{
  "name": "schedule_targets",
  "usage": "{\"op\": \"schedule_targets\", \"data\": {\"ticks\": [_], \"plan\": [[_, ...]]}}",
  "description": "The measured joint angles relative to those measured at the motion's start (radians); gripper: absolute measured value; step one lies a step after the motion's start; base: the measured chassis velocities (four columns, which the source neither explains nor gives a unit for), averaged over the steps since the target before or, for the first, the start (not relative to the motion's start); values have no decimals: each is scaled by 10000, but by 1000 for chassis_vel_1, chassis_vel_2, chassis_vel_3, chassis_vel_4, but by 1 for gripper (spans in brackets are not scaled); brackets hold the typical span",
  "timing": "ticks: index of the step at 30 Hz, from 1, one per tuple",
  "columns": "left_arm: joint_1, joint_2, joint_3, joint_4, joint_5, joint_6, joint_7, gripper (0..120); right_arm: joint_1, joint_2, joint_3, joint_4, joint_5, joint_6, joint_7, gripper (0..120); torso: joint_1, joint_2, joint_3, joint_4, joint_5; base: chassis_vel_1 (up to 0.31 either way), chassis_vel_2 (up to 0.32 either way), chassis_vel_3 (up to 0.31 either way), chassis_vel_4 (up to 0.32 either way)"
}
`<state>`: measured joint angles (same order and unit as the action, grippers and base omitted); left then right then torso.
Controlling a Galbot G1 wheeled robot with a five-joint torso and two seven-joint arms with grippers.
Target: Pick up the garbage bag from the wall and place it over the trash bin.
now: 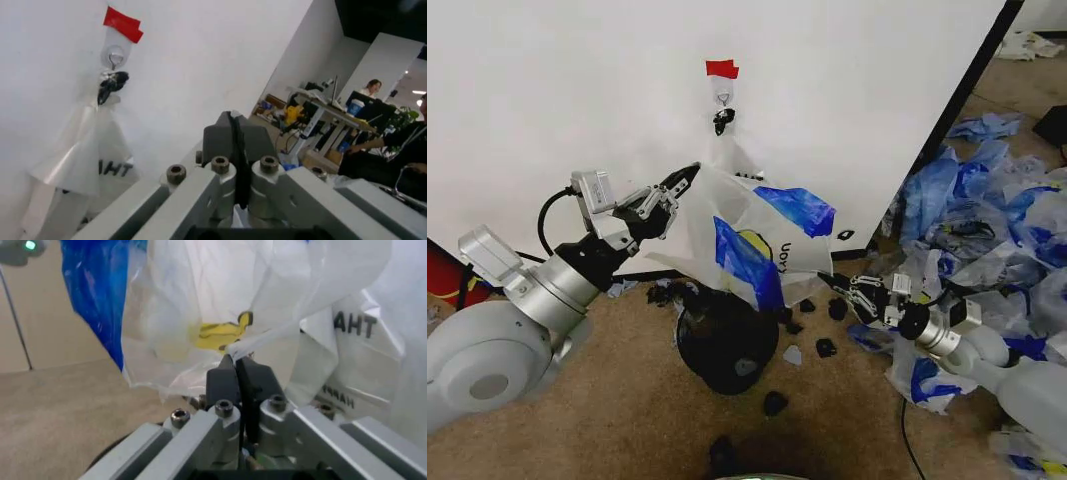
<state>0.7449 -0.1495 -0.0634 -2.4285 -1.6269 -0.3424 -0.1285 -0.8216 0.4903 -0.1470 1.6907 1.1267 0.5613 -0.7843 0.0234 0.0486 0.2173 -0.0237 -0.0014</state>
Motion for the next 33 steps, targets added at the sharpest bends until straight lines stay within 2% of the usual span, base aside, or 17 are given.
{"op": "schedule_targets", "data": {"ticks": [4,6,10,12,13,17,22,25,33], "plan": [[-57,83,-29,66,-50,0,47,0,1,-111,125,-68,-489,21,73,19,0,0,0,1,5,0,0,0,0],[-69,87,-32,85,-52,0,67,0,3,-160,184,-84,-647,59,114,22,0,0,0,0,4,0,0,0,0],[-75,64,-28,175,22,14,154,0,87,-374,651,-297,-1426,360,74,38,0,0,0,1,5,0,0,0,0],[-70,56,-23,195,67,17,169,0,103,-423,761,-316,-1490,382,13,40,0,0,0,1,6,0,0,0,0],[-52,8,4,303,221,26,200,0,219,-733,1227,-302,-1411,401,-164,55,1,0,0,0,4,0,0,0,0],[-31,-4,15,341,304,34,208,0,399,-1121,1790,-237,-1220,338,-396,72,1,0,0,1,3,0,0,0,0],[-31,-25,23,343,411,49,221,0,515,-1284,2043,-64,-1071,303,-444,84,0,0,0,-1,3,0,0,0,0],[-31,45,41,260,531,93,340,0,779,-1485,2062,707,-777,119,-263,98,1,0,0,0,0,0,0,0,0],[-103,315,-6,-64,407,210,429,0,1202,-1430,1384,1849,-1361,-282,241,100,0,0,0,0,2,0,0,0,0]]}}
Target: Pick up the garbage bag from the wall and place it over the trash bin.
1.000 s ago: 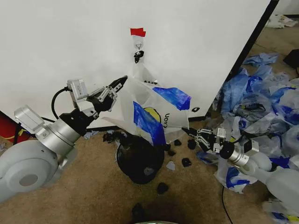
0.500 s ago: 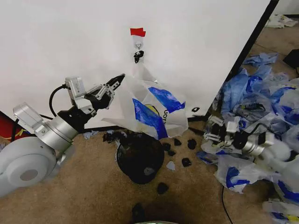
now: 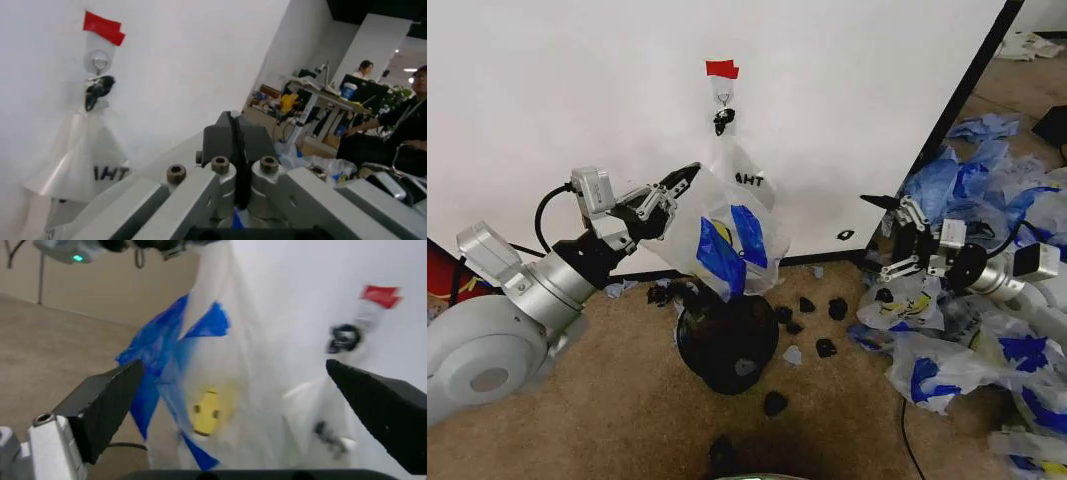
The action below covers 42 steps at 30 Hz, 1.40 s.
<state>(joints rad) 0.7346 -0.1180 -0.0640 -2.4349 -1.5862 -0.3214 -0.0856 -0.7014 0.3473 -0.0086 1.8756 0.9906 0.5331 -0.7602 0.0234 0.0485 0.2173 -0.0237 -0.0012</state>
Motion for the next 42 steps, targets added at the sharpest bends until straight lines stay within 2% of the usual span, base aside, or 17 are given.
{"op": "schedule_targets", "data": {"ticks": [10,28,35,42], "plan": [[-243,492,-178,-561,-510,71,-292,0,-493,659,-559,508,-674,-152,-49,100,0,0,0,-1,3,0,0,0,0],[-230,556,-182,-668,-607,278,-637,0,-575,1204,-1450,781,-1368,-564,-79,100,0,0,0,0,1,0,0,0,0],[-304,624,-251,-666,-784,296,-657,0,-517,1435,-1816,416,-1595,-569,-1,80,0,0,0,0,2,0,0,0,0],[-319,684,-269,-661,-867,325,-645,0,-215,1761,-2156,58,-1544,-578,451,78,0,0,0,2,3,0,0,0,0]]}}
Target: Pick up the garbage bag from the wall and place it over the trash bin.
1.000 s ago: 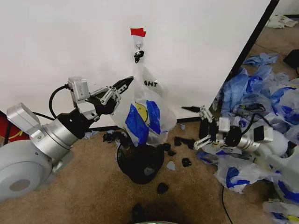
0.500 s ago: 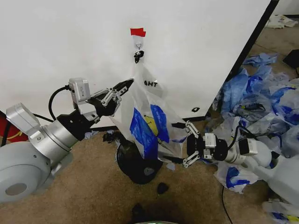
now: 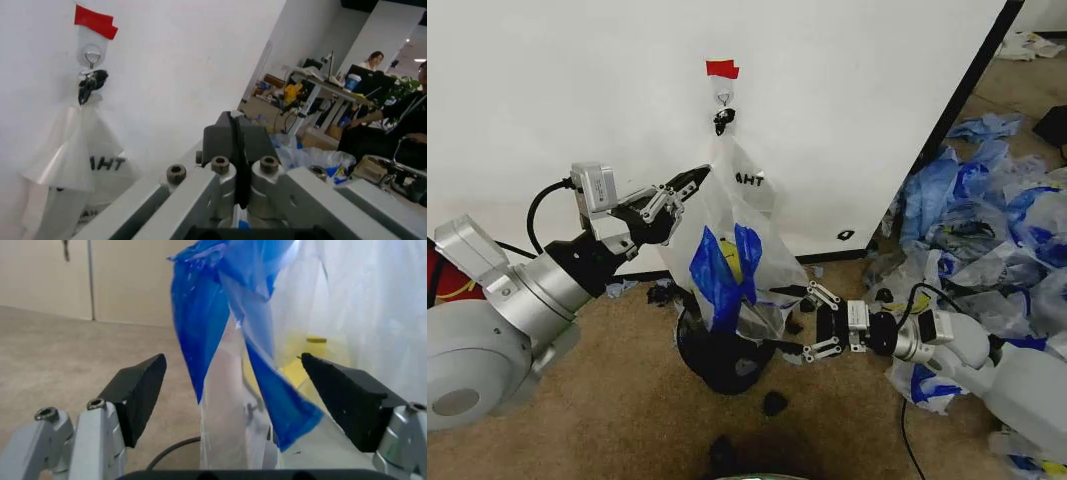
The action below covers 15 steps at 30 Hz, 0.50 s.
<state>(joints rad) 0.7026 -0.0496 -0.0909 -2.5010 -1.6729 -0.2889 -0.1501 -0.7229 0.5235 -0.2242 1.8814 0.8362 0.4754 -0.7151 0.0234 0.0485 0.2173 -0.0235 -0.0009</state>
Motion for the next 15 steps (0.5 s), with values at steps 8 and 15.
{"op": "schedule_targets", "data": {"ticks": [8,15], "plan": [[93,-123,78,6,-5,130,14,0,176,366,-193,-413,-238,18,395,78,0,0,0,-1,-2,0,0,0,0],[125,-147,99,9,-25,172,72,0,276,726,-410,-716,-646,82,769,77,0,0,0,-1,1,0,0,0,0]]}}
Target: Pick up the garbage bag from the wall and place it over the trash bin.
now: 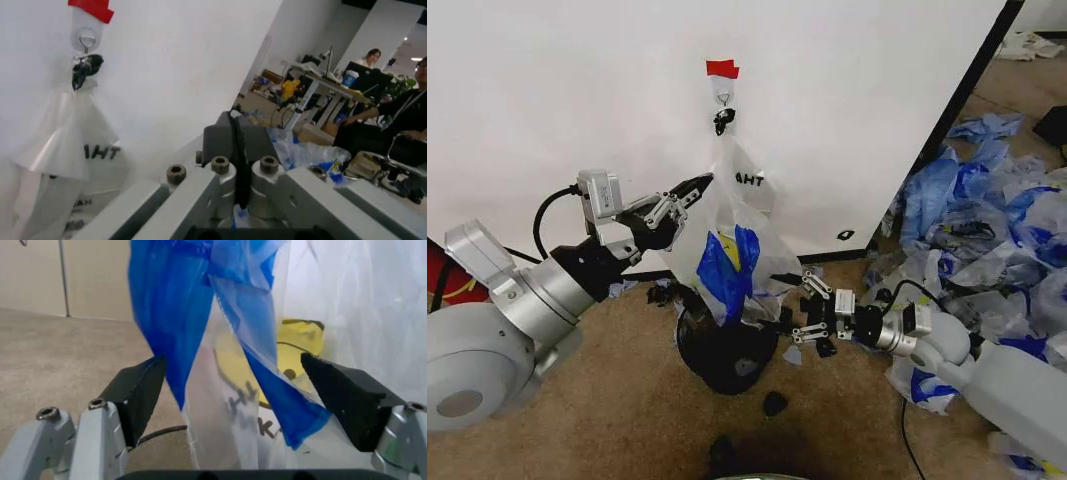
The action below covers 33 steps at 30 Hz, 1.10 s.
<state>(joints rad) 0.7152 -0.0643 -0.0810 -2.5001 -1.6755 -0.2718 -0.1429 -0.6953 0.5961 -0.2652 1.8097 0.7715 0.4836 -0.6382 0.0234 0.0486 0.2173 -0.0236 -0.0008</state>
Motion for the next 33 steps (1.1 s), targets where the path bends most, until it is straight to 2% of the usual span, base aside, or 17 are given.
{"op": "schedule_targets", "data": {"ticks": [7,13,19,22,33], "plan": [[165,-114,99,1,58,29,13,0,323,252,-263,-236,6,30,399,71,0,0,0,1,-3,0,0,0,0],[278,-178,140,2,145,55,22,0,568,413,-450,-425,16,42,638,59,0,0,0,0,-3,0,0,0,0],[320,-240,212,2,197,92,41,0,631,511,-582,-544,-212,-5,818,32,0,0,0,0,-2,0,0,0,0],[320,-242,214,2,198,93,43,0,630,512,-583,-545,-215,-7,818,27,0,0,0,0,-3,0,0,0,0],[320,-244,216,2,205,94,47,0,621,508,-583,-544,-215,-14,818,26,0,0,0,0,-2,0,0,0,0]]}}
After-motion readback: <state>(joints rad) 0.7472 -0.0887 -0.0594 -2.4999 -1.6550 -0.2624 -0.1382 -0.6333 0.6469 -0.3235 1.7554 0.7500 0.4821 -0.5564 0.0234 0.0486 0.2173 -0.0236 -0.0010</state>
